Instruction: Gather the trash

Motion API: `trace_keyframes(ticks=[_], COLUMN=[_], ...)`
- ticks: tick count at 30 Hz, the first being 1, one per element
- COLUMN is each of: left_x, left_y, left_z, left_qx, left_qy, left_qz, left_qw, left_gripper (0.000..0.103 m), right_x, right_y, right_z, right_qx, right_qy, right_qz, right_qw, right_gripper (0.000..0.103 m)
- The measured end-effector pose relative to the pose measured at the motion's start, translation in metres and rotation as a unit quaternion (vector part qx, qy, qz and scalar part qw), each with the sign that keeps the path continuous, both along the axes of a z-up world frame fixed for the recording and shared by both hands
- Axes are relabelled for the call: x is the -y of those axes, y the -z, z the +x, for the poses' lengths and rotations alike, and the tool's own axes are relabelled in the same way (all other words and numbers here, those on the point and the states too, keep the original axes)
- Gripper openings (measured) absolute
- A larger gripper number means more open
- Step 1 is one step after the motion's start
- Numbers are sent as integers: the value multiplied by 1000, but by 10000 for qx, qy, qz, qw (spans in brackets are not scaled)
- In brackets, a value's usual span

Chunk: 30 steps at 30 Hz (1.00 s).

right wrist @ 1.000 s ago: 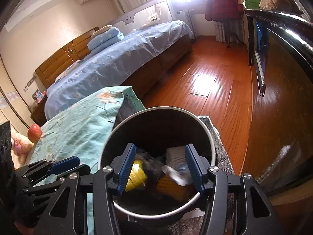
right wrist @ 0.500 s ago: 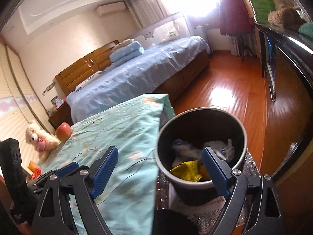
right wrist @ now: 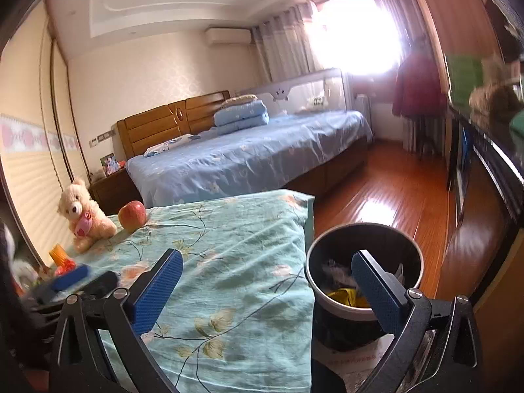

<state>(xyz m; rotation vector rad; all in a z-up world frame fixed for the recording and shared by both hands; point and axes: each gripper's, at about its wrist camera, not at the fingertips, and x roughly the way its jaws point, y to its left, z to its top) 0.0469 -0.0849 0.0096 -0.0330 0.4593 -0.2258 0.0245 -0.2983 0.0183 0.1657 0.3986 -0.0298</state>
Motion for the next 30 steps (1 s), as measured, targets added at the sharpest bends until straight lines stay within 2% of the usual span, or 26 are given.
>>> trace_keyframes(ticks=[2, 8, 17, 30], left_x=[-7, -24, -28, -21], left_y=[-1, 2, 0, -2], left_z=[-6, -13, -19, -26], left_qx=[156, 265, 451, 597], left_qy=[-157, -331, -571, -605], left_qz=[10, 47, 268, 484], left_qw=[9998, 9991, 9970, 9952], left_gripper=[100, 100, 100, 100], right_x=[-8, -19, -21, -28], right_y=[3, 11, 14, 14], right_z=[-1, -2, -3, -6], right_qx=[59, 165, 238, 242], right_qy=[-22, -40, -83, -135], right_qz=[-98, -230, -249, -376], right_qw=[9999, 9996, 9994, 9989], right_gripper=[103, 103, 103, 103])
